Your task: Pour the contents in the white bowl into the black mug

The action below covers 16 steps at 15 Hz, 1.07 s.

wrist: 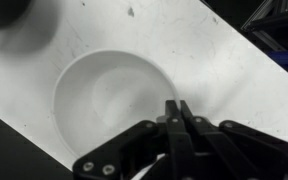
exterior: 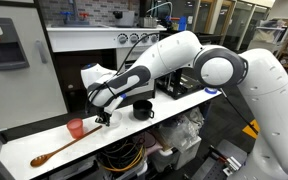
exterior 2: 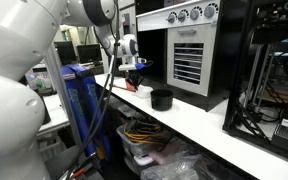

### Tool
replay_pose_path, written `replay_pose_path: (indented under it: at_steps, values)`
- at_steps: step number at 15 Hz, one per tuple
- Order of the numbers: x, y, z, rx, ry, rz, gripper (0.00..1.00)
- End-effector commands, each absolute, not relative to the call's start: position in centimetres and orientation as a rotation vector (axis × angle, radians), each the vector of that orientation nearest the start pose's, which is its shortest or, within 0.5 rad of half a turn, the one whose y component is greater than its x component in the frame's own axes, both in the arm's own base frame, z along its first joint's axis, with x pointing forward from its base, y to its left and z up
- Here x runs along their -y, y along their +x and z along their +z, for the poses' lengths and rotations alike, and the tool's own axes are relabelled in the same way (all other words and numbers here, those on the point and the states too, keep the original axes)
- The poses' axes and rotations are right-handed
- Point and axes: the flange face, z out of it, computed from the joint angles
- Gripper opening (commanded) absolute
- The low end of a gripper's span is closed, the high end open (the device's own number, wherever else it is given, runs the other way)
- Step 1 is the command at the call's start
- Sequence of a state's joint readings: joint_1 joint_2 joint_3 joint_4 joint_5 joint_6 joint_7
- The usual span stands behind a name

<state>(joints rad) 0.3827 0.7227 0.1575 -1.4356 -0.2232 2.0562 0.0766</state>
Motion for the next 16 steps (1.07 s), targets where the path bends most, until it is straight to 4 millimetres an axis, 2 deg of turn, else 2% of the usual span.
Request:
replay_pose_path:
  at_steps: [1,2,5,8,12,16]
  values:
    - [-33.7,62.1,25.3,0.851,-3.155,0.043,0.29]
    - [-33.7,62.0,25.2,0.849,-3.157,0.035,0.29]
    - [-33.7,61.6,25.3,0.836,-3.17,0.036,0.5]
    - [-33.3,61.0,26.8,0.8,-3.22,0.017,0.7]
    - [-33.3,59.8,30.8,0.739,-3.28,-0.021,0.98]
    - [-33.8,57.2,35.8,0.651,-3.299,-0.021,1.0]
